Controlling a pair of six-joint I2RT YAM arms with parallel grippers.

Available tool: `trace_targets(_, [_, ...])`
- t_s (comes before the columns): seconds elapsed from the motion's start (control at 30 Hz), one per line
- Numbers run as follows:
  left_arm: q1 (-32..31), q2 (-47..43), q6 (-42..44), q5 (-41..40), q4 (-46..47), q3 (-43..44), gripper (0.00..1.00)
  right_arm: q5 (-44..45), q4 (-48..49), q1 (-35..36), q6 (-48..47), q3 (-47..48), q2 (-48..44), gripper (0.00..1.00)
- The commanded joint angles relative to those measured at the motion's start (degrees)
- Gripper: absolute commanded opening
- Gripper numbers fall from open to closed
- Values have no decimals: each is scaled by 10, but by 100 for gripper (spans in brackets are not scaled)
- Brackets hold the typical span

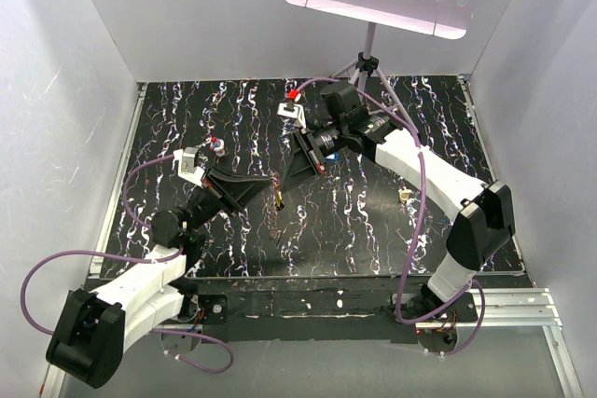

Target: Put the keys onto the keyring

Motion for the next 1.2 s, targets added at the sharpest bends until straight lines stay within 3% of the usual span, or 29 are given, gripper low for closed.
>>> trace_targets(0.0, [-1,-5,-1,-14,102,-4,0,14,-52,5,-58,39,-16,22])
trace_targets(0.27, [-1,-1,-8,9,84,-1,0,65,-214,4,-240,147,-5,38])
trace_targets(0.47, [-1,1,-15,14,85,5,0,75,-222,5,-246,169,17,39])
trace_targets(0.8, [-1,0,-15,10,82,4,0,86,-212,18,-240,151,24,37])
trace_targets(1.17, [-1,-10,-4,2,57,0,0,79,-210,26,-237,146,23,22])
